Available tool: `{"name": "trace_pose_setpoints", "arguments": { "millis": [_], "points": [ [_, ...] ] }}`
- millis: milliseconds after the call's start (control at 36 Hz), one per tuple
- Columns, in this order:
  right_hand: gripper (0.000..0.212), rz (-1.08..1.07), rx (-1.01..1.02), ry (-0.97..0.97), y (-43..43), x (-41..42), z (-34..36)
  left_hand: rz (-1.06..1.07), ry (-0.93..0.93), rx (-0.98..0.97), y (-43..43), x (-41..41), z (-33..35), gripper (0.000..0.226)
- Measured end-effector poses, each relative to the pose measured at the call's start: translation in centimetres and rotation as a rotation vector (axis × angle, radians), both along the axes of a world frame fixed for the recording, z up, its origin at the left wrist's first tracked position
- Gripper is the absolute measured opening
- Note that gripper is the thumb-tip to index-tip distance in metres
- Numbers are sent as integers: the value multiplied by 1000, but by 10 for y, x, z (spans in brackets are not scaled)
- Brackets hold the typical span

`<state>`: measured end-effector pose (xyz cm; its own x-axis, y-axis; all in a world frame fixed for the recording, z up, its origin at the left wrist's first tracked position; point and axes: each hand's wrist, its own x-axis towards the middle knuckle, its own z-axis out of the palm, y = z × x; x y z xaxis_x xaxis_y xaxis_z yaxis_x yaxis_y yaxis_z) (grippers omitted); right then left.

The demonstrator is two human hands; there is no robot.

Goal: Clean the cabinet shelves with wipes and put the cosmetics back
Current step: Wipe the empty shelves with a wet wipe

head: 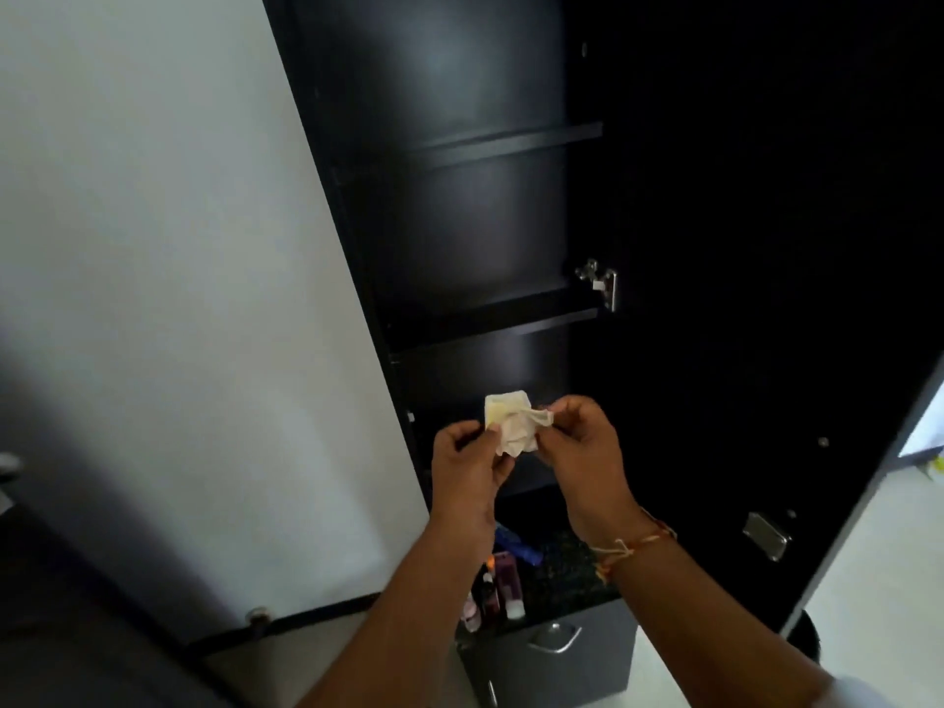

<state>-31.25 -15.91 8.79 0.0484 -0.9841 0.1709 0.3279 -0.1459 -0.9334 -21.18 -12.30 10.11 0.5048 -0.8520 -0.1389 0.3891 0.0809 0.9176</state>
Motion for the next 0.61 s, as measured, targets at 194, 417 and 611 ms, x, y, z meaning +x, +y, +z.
{"name": "trace_pose_setpoints", "arguments": {
  "millis": [194, 417, 611],
  "points": [
    [35, 69, 351, -18, -4, 14, -66, -88, -89, 233, -11, 12, -80, 12],
    [25, 68, 554, 170, -27, 25, -129, -124, -167, 398, -27, 28, -144, 18],
    [26, -25, 495, 501, -40, 33, -163, -261, -310, 395, -41, 44, -184, 14]
  ]
}}
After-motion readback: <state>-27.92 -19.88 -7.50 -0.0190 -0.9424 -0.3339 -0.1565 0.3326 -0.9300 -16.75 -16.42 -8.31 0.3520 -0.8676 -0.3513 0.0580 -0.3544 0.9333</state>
